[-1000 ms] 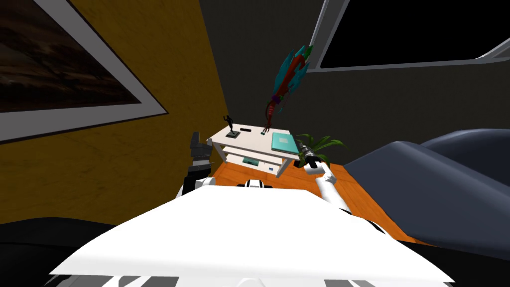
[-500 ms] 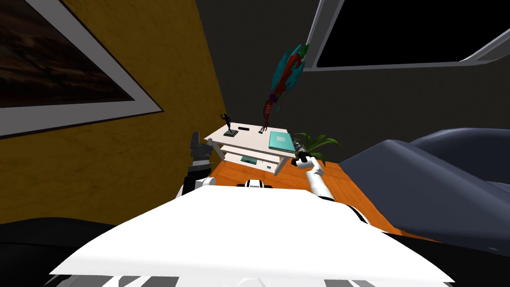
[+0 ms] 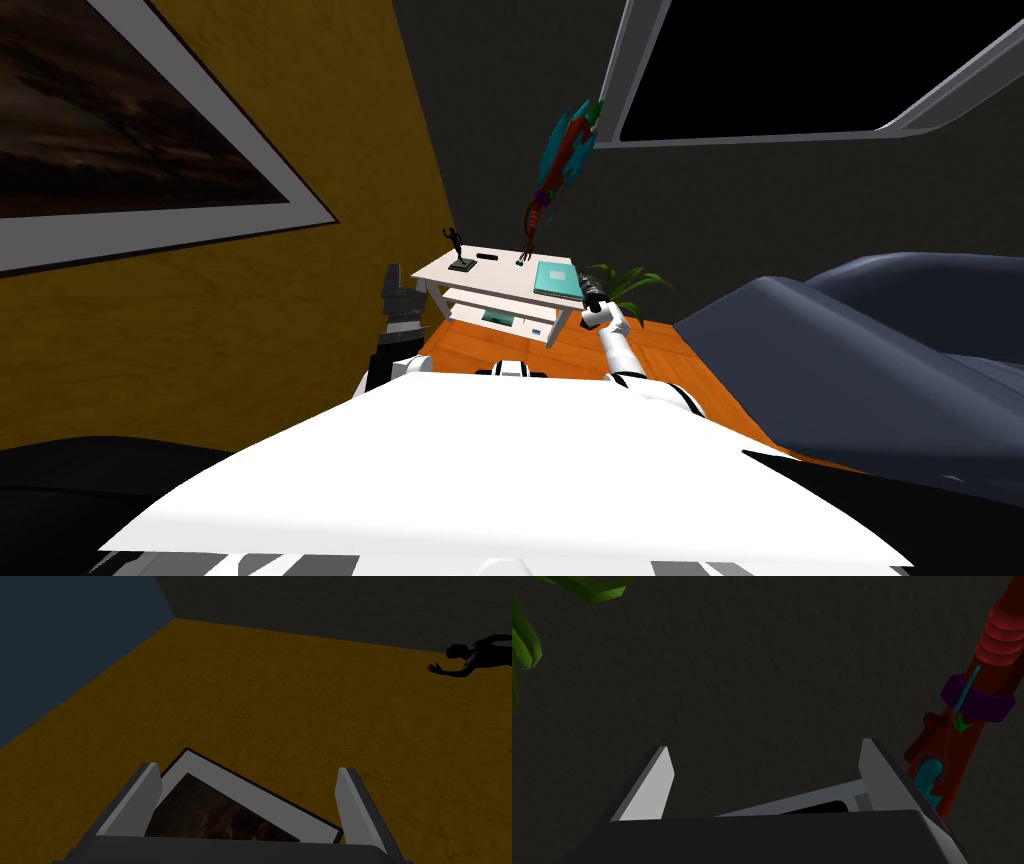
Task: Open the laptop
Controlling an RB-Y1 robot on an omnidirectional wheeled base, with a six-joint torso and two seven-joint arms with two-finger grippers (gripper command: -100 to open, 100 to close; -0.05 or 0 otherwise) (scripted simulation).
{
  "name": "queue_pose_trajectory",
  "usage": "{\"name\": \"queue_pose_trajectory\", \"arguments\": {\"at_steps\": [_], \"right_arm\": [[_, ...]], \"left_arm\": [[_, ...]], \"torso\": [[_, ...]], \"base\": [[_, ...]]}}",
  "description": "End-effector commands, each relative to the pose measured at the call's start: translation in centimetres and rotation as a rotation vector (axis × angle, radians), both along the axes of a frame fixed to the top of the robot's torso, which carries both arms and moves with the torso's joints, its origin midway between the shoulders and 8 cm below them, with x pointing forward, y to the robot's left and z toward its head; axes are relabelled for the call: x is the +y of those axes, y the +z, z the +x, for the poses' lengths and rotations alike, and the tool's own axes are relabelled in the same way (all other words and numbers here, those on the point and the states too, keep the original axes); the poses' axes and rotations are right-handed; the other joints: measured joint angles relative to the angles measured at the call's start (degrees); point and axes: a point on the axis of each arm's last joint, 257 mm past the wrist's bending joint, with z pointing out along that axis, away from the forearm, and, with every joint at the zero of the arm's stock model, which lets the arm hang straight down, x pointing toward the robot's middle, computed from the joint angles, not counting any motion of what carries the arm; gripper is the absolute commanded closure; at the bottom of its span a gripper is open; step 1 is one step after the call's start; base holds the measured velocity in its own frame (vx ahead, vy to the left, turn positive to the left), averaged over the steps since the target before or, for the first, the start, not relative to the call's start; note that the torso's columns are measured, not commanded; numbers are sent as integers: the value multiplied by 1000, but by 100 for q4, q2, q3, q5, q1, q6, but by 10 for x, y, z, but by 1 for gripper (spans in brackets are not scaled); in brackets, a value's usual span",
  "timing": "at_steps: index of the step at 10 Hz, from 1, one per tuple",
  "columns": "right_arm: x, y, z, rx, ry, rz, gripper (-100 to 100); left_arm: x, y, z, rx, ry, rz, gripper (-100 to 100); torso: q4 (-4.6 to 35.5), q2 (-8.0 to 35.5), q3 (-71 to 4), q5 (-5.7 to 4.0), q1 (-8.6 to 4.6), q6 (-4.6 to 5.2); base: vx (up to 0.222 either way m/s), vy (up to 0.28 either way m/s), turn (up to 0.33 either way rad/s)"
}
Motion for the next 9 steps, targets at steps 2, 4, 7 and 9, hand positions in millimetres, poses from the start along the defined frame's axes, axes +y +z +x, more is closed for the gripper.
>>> {"name": "queue_pose_trajectory", "arguments": {"at_steps": [2,4,7,9], "right_arm": [[39,12,27,13,18,-18,-100],[48,37,38,-25,31,-18,-100],[81,44,56,-16,54,-36,-100],[82,45,56,-15,53,-37,0]], "left_arm": [[0,0,0,0,0,0,0],[0,0,0,0,0,0,0],[0,0,0,0,0,0,0],[0,0,0,0,0,0,0]], "torso": [[3,21,12,-1,-2,0],[-2,-10,-5,6,24,-2],[4,18,11,-1,-1,0],[-4,-9,-5,6,24,-1]], "base": [[-116,-105,-32],[-23,-33,0],[-66,-66,-20],[-4,-4,-1]]}}
